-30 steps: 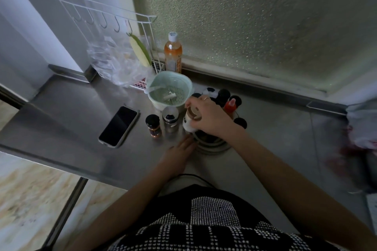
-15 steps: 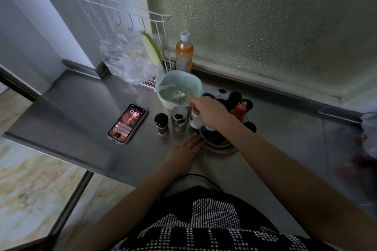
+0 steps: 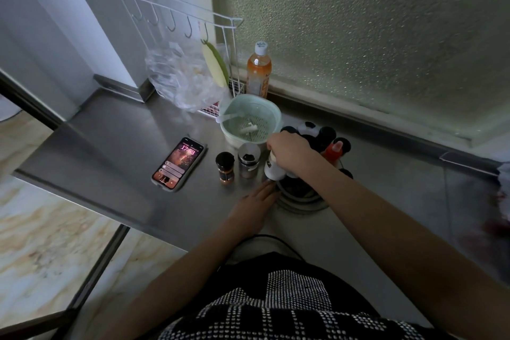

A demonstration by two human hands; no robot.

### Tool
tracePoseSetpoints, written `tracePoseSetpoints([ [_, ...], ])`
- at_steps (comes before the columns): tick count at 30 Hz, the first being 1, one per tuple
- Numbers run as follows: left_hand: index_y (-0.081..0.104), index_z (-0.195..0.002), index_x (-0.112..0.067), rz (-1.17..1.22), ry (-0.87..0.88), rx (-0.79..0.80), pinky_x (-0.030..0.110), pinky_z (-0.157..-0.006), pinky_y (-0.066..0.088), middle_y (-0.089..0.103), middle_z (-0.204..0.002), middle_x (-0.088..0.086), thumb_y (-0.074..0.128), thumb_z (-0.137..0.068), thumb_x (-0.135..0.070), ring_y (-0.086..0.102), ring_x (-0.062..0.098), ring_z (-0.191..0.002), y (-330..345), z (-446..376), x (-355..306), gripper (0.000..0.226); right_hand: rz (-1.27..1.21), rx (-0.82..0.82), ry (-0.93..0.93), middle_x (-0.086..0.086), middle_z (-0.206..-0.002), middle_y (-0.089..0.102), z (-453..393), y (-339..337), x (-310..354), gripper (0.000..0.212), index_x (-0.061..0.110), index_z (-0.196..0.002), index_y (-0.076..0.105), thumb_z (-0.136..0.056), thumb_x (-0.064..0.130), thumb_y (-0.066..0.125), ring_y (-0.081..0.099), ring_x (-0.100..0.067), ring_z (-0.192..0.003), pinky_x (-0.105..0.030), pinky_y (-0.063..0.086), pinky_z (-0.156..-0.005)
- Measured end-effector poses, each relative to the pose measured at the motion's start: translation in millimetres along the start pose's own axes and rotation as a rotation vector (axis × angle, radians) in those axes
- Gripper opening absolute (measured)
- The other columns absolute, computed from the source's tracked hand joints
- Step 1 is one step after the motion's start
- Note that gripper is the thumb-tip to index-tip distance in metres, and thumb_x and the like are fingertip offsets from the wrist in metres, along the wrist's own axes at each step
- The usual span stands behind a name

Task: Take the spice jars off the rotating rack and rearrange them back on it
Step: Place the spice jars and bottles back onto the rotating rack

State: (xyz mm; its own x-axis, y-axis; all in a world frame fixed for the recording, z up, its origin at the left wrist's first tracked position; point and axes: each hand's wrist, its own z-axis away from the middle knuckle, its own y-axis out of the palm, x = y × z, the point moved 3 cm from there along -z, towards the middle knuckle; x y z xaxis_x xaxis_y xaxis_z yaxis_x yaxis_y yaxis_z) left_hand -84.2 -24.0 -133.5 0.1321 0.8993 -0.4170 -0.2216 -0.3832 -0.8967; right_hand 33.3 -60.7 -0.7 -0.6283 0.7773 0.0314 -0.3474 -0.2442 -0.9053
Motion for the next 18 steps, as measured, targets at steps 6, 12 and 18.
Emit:
tracePoseSetpoints([
  [6,0.033,-0.140,-0.014,-0.024,0.005,-0.010,0.047,-0.097,0.047,0.025,-0.154,0.007,0.047,-0.082,-0.011,0.013,0.023,-0.145,3.1,-1.5,2.0,0.060,0.148,0.085,-0.045,-0.013,-0.098,0.061,3.7,-8.2,6.8,0.015,0.001,-0.101,0.060,-0.090,0.003,0.051,0.061,-0.030,-0.100,-0.033,0.039,-0.069],
  [12,0.044,-0.128,-0.017,-0.151,-0.033,-0.056,0.041,-0.097,0.041,0.035,-0.146,0.010,0.051,-0.082,-0.019,0.030,0.030,-0.137,-7.9,-7.0,-6.1,0.046,0.414,0.087,-0.078,-0.012,-0.108,0.065,-1.7,-5.5,7.8,0.017,0.006,-0.104,0.061,-0.089,0.009,0.053,0.061,-0.030,-0.100,-0.038,0.050,-0.082],
  [18,0.056,-0.116,-0.011,-0.210,-0.037,-0.084,0.040,-0.093,0.052,0.053,-0.131,0.015,0.064,-0.073,-0.025,0.046,0.033,-0.126,-4.9,-12.8,-1.6,0.046,0.394,0.058,-0.097,-0.012,-0.110,0.066,-12.5,7.9,9.7,0.020,0.006,-0.105,0.062,-0.089,0.008,0.051,0.063,-0.030,-0.100,-0.042,0.056,-0.084],
])
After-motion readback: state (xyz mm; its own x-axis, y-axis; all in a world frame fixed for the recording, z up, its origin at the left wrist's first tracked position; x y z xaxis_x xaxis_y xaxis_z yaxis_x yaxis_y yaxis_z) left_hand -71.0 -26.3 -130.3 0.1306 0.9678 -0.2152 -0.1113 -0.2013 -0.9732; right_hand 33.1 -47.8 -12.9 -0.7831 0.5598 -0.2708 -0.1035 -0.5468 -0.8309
